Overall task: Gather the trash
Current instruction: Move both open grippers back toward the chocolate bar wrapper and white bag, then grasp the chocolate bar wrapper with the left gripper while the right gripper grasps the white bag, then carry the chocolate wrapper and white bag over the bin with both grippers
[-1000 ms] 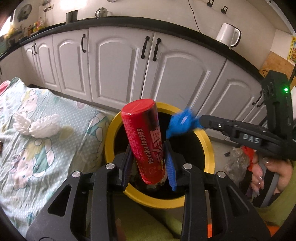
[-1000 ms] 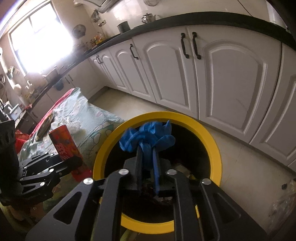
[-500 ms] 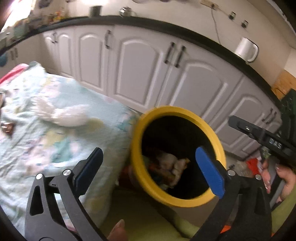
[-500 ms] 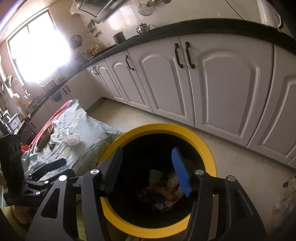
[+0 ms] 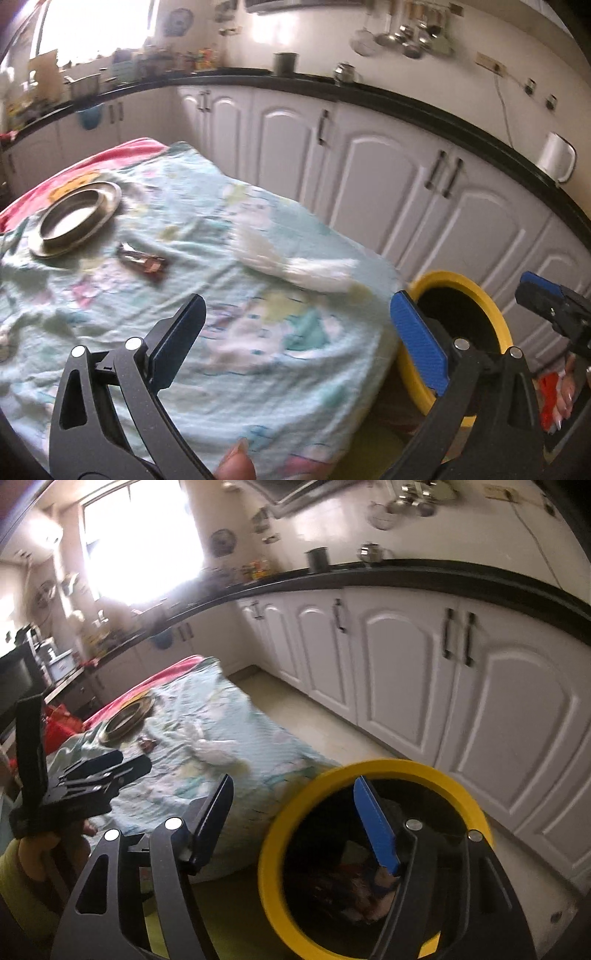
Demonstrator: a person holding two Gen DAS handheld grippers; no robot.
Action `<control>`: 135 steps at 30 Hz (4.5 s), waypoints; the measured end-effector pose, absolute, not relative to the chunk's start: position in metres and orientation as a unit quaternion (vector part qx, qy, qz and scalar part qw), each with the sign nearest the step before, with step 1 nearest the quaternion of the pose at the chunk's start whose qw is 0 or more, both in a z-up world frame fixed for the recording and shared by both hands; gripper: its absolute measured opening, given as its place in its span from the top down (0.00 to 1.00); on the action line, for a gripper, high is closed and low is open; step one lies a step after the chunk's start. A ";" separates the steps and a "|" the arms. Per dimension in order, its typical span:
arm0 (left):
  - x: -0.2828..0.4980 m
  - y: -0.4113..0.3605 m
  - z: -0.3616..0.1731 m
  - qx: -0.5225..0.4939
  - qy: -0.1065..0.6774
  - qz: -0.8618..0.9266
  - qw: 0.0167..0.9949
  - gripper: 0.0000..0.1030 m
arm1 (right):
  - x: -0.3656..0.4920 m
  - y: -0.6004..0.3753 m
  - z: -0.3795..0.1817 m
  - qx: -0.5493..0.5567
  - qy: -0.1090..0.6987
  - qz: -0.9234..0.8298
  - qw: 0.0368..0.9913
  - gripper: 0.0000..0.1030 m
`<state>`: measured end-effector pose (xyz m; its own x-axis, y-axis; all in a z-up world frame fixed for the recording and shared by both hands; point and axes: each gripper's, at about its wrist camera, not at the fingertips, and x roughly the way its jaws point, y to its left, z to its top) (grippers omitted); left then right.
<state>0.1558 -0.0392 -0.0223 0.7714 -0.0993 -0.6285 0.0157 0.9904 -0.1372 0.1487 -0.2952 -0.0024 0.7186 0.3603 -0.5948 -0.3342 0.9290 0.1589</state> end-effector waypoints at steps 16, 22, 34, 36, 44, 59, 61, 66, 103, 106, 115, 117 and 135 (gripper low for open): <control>0.164 0.037 -0.029 -0.104 0.325 0.029 0.940 0.11 | 0.170 -0.183 -0.004 -0.071 0.321 0.277 0.903 0.33; 0.175 0.056 -0.041 -0.124 0.341 0.033 0.931 0.11 | 0.200 -0.162 -0.021 -0.093 0.340 0.279 0.893 0.31; 0.203 0.095 -0.072 -0.202 0.382 0.055 0.900 0.13 | 0.257 -0.132 -0.069 -0.116 0.394 0.268 0.871 0.46; 0.210 0.101 -0.077 -0.219 0.388 0.062 0.893 0.22 | 0.260 -0.130 -0.075 -0.109 0.410 0.276 0.862 0.64; 0.230 0.118 -0.088 -0.267 0.387 0.088 0.878 0.38 | 0.240 -0.130 -0.079 -0.088 0.426 0.315 0.844 0.85; 0.236 0.116 -0.091 -0.214 0.399 0.110 0.885 0.81 | 0.204 -0.139 -0.048 -0.060 0.401 0.346 0.846 0.87; 0.231 0.114 -0.089 -0.218 0.398 0.100 0.886 0.87 | 0.201 -0.144 -0.044 -0.057 0.398 0.343 0.849 0.87; 0.220 0.098 -0.082 -0.207 0.391 0.073 0.894 0.91 | 0.195 -0.155 -0.037 -0.049 0.392 0.335 0.855 0.87; 0.150 -0.009 -0.017 -0.148 0.344 -0.095 0.922 0.91 | 0.155 -0.244 0.005 0.016 0.340 0.272 0.900 0.87; 0.149 -0.022 -0.013 -0.139 0.343 -0.108 0.923 0.91 | 0.152 -0.254 0.007 0.024 0.338 0.264 0.903 0.87; 0.145 -0.057 -0.010 -0.113 0.344 -0.142 0.921 0.91 | 0.143 -0.284 0.010 0.052 0.332 0.237 0.911 0.87; 0.145 -0.065 -0.010 -0.106 0.344 -0.148 0.921 0.91 | 0.142 -0.290 0.011 0.055 0.330 0.231 0.914 0.87; 0.143 -0.137 -0.018 -0.047 0.358 -0.207 0.909 0.91 | 0.130 -0.357 -0.006 0.079 0.330 0.149 0.929 0.87</control>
<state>0.1433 -0.1373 -0.0181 0.6580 -0.4104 -0.6314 0.3436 0.9097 -0.2332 0.1303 -0.3567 -0.0061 0.7374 0.3297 -0.5896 -0.2248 0.9428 0.2461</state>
